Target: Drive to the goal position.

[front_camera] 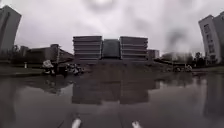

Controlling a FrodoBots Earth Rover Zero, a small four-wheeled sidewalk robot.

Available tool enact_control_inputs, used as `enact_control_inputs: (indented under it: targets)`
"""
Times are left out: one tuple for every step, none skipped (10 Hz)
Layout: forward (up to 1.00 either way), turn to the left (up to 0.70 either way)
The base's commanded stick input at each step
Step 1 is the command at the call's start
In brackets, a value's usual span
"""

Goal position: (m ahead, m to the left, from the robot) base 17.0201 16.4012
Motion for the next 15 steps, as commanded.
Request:
enact_control_inputs:
  targets:
    - [0.7,0.0]
    - [0.7,0.0]
    - [0.7,0.0]
    - [0.7,0.0]
    - [0.7,0.0]
    - [0.7,0.0]
    - [0.7,0.0]
    - [0.7,0.0]
    - [0.7,0.0]
    - [0.7,0.0]
    - [0.7,0.0]
    - [0.7,0.0]
    - [0.7,0.0]
    - [0.7,0.0]
    - [0.7,0.0]
